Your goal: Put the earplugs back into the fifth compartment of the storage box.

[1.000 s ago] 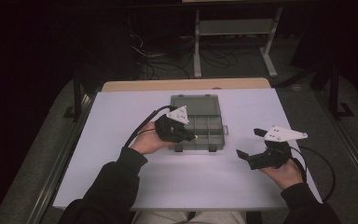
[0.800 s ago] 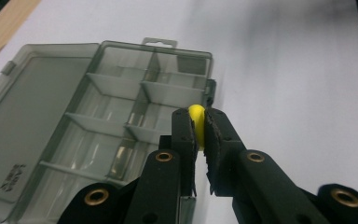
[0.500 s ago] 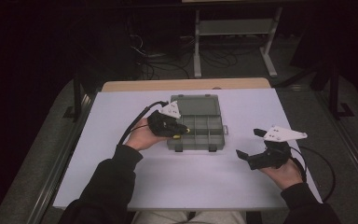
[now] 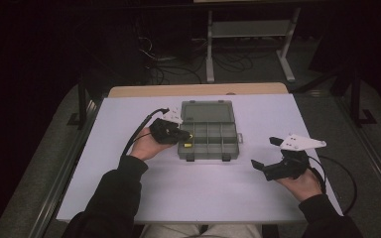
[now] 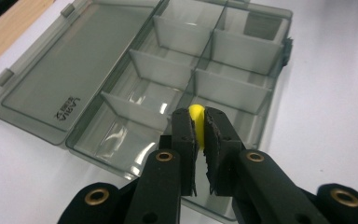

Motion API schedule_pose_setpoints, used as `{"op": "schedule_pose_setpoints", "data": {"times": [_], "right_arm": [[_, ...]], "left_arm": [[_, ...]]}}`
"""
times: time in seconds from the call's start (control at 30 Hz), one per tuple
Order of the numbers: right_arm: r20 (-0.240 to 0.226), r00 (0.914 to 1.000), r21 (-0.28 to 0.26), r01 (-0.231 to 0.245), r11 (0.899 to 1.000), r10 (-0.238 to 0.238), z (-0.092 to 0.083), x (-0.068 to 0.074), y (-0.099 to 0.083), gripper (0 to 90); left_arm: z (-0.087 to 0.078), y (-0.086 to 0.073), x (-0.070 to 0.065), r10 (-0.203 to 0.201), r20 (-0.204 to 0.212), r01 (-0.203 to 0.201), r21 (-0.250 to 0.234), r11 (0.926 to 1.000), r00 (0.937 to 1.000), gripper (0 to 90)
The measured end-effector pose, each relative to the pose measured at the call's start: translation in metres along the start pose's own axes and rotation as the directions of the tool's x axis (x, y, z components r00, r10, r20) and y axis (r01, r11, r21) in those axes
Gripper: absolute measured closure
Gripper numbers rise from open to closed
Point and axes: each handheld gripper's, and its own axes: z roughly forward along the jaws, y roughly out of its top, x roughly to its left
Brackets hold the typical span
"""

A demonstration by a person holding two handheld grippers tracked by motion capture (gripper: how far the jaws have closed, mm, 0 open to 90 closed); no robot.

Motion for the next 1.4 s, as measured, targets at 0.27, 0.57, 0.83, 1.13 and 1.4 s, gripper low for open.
{"op": "schedule_pose_setpoints", "data": {"times": [0.27,0.57,0.83,1.13,1.4], "right_arm": [[-0.001,1.0000,0.001,0.002,1.000,-0.002,0.000,0.000,0.000,0.0],[-0.002,1.0000,0.002,0.001,1.000,-0.001,0.000,0.000,0.000,0.0],[-0.003,1.0000,0.006,-0.001,1.000,0.001,0.001,0.001,0.000,0.0],[-0.008,1.0000,0.011,-0.004,1.000,0.004,0.001,0.000,0.000,0.0],[-0.009,1.0000,0.008,-0.001,1.000,0.001,0.001,0.001,0.000,0.0]], "left_arm": [[0.010,-0.006,0.001,-0.022,-0.003,0.022,0.016,0.9996,0.9998,82.2],[0.017,-0.012,0.002,-0.039,-0.006,0.040,0.058,0.9975,0.9992,81.1],[0.018,-0.012,-0.001,-0.052,0.007,0.051,0.076,0.9958,0.9986,65.0],[-0.006,-0.009,-0.001,-0.063,0.027,0.064,-0.032,0.9974,0.9976,40.6],[-0.027,-0.006,-0.005,-0.077,0.041,0.080,-0.089,0.9928,0.9962,25.9]]}}
